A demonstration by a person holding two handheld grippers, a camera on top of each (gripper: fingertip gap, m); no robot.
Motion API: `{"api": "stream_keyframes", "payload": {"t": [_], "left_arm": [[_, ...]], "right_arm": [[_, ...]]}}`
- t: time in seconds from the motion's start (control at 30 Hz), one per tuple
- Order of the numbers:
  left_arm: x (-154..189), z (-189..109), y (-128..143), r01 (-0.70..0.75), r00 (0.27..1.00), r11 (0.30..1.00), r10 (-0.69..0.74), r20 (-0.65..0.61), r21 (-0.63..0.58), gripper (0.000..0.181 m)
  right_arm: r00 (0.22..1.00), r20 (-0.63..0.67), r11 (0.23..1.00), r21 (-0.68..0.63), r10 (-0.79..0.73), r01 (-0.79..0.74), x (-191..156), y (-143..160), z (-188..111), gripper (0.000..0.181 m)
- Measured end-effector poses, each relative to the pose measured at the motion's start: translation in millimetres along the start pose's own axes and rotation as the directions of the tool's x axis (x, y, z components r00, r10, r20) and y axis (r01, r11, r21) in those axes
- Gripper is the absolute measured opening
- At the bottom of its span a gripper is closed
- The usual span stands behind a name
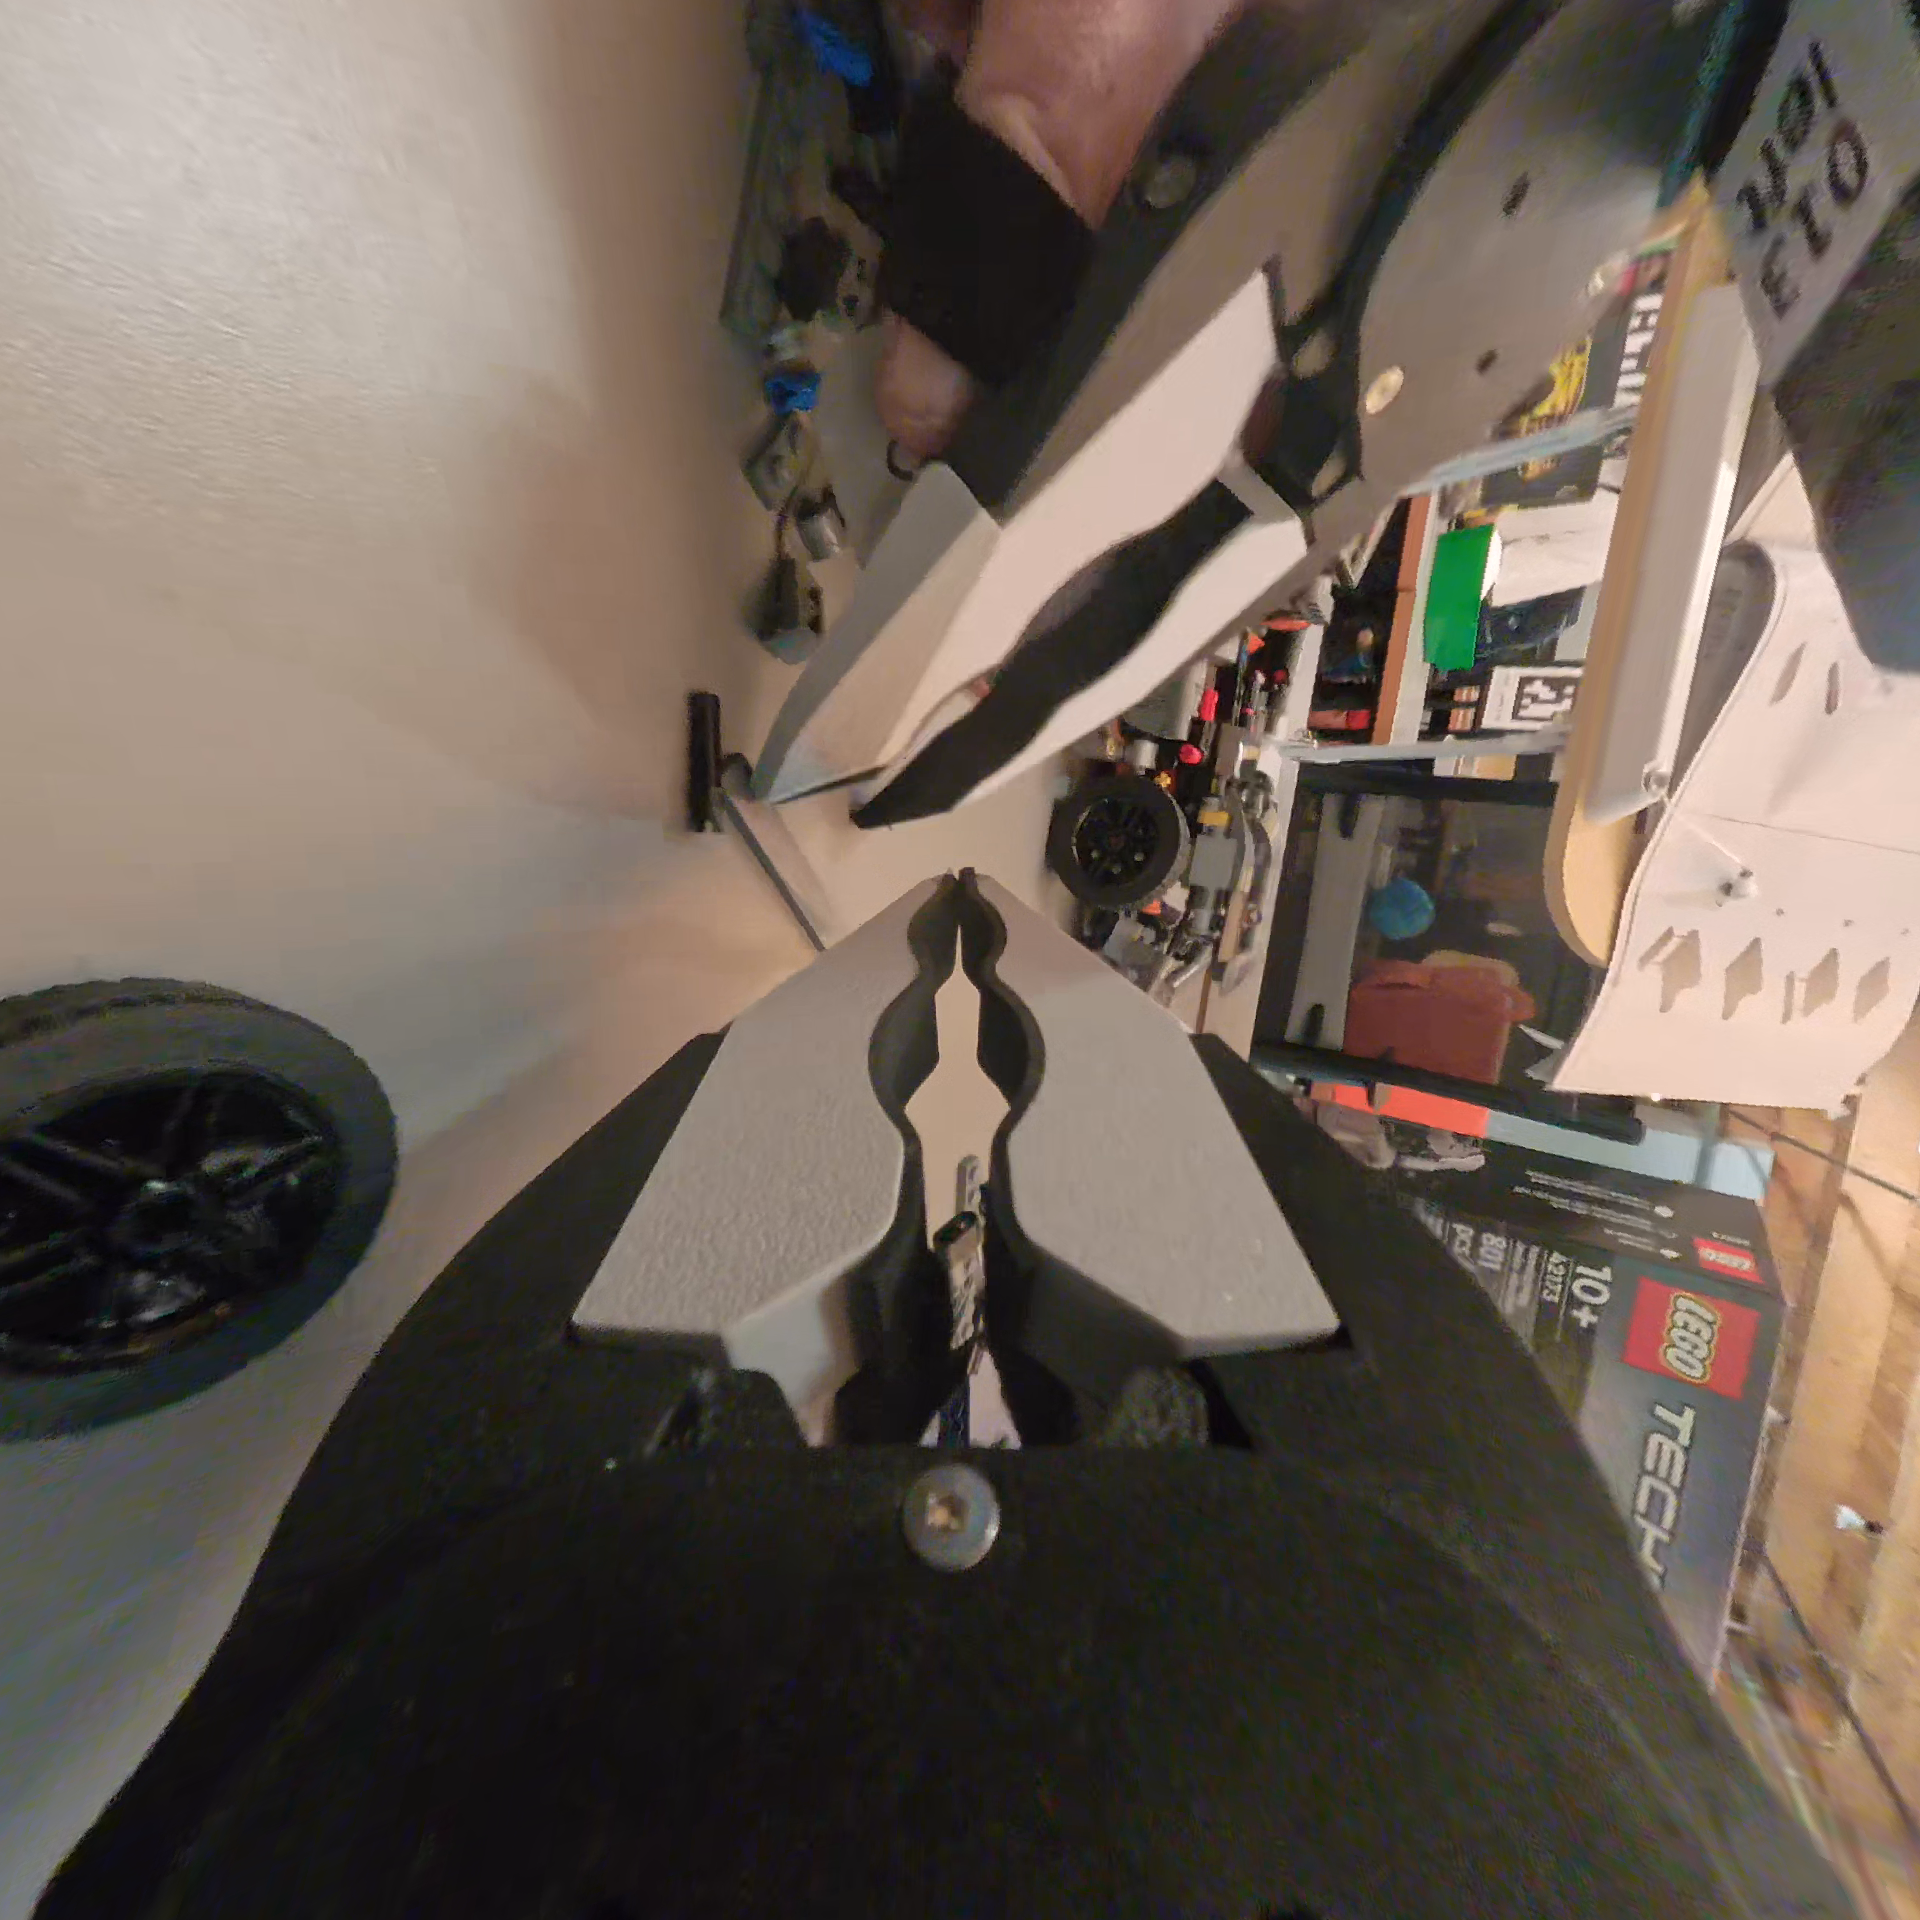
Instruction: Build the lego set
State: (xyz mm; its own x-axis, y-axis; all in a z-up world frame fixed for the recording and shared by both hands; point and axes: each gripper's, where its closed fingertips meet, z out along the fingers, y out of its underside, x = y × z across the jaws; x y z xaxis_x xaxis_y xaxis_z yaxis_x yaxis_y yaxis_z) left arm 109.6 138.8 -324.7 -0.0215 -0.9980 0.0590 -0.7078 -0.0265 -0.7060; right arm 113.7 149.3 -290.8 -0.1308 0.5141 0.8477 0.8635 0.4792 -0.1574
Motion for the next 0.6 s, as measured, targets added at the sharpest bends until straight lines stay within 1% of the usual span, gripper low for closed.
{"api": "stream_keyframes", "payload": {"t": [0.1,0.13,0.23,0.3,0.4,0.53,0.6], "left_arm": [[-1.0,-0.6,0.4,-0.001,1.0,1.0,0.001,-0.001,-0.001,0.029],[-1.6,-0.9,0.5,0.004,1.0,1.0,-0.004,-0.004,0.0,0.029],[-2.3,-3.4,-0.4,0.006,1.0,1.0,-0.006,-0.017,0.003,0.034],[0.4,-7.2,-3.8,-0.005,0.999,1.0,0.005,-0.033,0.02,0.035],[-0.5,-11.1,-6.8,-0.009,0.999,1.0,0.01,-0.038,0.025,0.037],[0.1,-3.9,5.0,-0.051,0.998,0.998,0.05,-0.025,-0.046,0.039],[2.1,-3.8,5.4,-0.075,0.997,0.996,0.075,-0.014,-0.053,0.04]], "right_arm": [[0.992,0.014,0.992,0.013,0.125,-0.126,11.4,11.1,-2.1,0.0],[0.989,0.002,0.989,0.012,0.145,-0.145,17.8,15.7,-3.9,0.0],[0.964,0.012,0.963,0.045,0.266,-0.266,31.4,20.6,-12.1,0.0],[0.967,0.012,0.965,0.066,0.255,-0.255,34.3,16.9,-18.5,0.0],[0.979,0.037,0.977,0.076,0.199,-0.201,21.4,7.4,-19.5,0.0],[0.991,0.056,0.988,0.089,0.123,-0.128,7.9,-6.6,-17.8,0.0],[0.993,0.058,0.99,0.091,0.101,-0.106,4.4,-10.6,-18.5,0.0]]}}
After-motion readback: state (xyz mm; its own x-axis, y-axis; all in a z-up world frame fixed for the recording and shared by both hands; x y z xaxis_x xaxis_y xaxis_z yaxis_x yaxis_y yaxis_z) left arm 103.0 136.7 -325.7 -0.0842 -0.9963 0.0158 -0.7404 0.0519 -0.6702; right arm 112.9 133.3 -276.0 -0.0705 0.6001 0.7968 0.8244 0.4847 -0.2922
